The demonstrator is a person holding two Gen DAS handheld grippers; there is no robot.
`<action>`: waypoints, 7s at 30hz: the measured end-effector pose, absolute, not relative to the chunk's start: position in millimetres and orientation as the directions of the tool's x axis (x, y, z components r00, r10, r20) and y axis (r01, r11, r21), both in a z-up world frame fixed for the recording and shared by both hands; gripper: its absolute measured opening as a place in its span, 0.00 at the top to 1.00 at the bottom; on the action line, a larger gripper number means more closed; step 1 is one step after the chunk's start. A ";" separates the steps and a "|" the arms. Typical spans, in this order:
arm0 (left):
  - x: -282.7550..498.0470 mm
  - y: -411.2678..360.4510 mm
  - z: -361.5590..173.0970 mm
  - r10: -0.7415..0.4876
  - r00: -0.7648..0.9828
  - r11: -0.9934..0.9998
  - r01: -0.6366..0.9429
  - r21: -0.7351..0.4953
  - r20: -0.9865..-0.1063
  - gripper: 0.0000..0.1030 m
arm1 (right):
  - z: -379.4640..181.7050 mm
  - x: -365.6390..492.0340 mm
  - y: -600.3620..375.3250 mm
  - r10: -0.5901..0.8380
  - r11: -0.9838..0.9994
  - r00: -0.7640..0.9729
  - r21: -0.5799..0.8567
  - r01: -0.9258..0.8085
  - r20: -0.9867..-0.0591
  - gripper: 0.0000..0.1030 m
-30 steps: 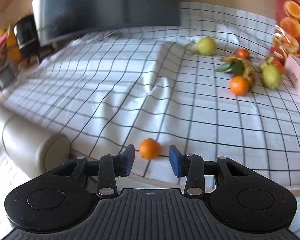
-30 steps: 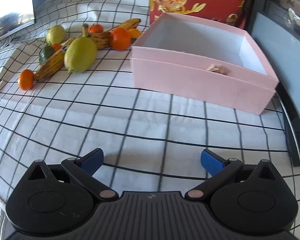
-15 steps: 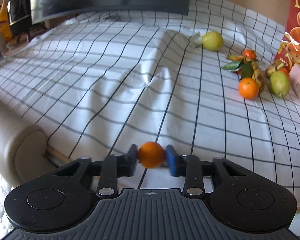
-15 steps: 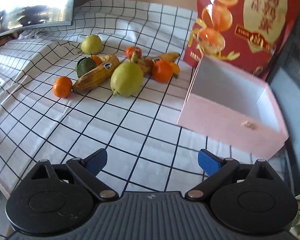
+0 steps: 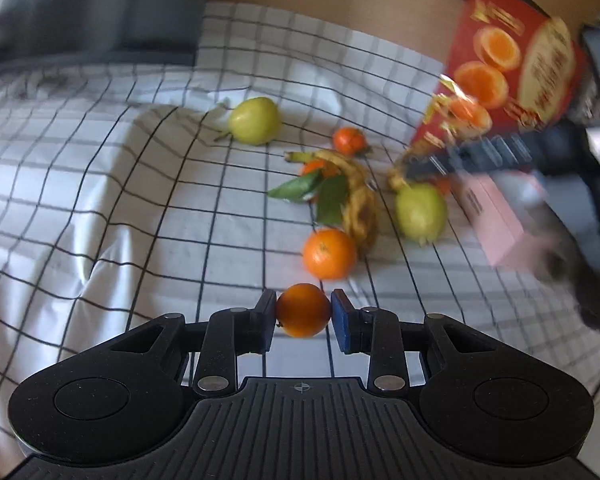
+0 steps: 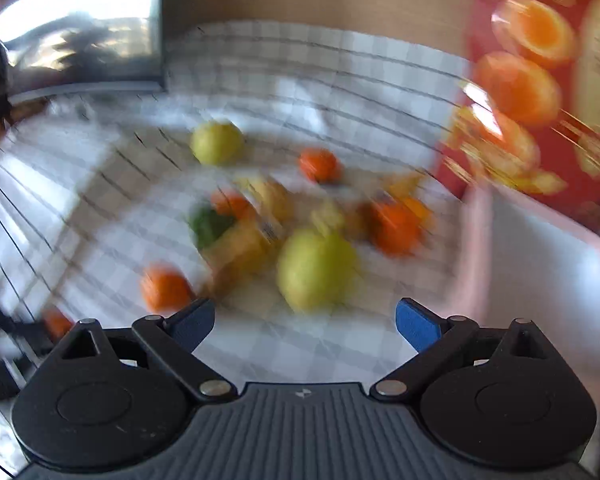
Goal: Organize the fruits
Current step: 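Grasp the yellow-green pear with the right gripper while the left gripper holds the tangerine, then lower the tangerine into the pink box and open the left gripper while the right holds the pear, then carry the yellow-green pear into the pink box and open the right gripper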
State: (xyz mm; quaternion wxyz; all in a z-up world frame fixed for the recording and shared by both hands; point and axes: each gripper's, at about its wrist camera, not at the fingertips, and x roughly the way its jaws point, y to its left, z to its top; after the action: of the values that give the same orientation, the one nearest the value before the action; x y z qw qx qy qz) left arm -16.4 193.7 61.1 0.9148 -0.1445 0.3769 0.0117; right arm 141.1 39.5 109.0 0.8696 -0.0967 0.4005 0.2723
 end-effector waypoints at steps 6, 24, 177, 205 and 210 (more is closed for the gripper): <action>-3.5 224.7 56.7 -0.095 0.712 0.886 -0.258 -0.386 -0.695 0.67 | 105.3 229.5 154.4 0.436 0.761 0.496 0.014 -0.648 -0.751 0.05; -5.2 263.2 65.3 0.022 0.648 0.853 -0.410 -0.324 -0.761 0.67 | 7.8 212.9 272.8 0.391 0.161 0.666 -0.665 -0.729 -0.635 0.41; 67.5 -147.8 -16.4 -0.787 0.541 0.615 0.646 -0.453 -0.297 0.64 | -781.1 -301.7 -408.0 -0.004 0.099 -0.193 -0.193 0.976 -0.981 0.42; 14.5 -99.7 58.3 -0.635 0.618 0.773 0.506 -0.383 -0.464 0.64 | 62.4 -239.3 -336.8 -0.267 0.873 0.825 0.236 0.426 -0.499 0.42; -13.7 -41.3 96.8 -0.532 0.671 0.845 0.388 -0.367 -0.516 0.64 | 103.5 -197.1 -301.5 -0.105 0.971 0.888 0.146 0.188 -0.447 0.42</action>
State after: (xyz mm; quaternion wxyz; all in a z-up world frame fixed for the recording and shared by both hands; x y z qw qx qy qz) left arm -13.7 -41.3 96.8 0.9070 -0.1141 0.3163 -0.2537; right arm -197.1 -301.5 103.5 0.9672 0.0929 0.2238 -0.0758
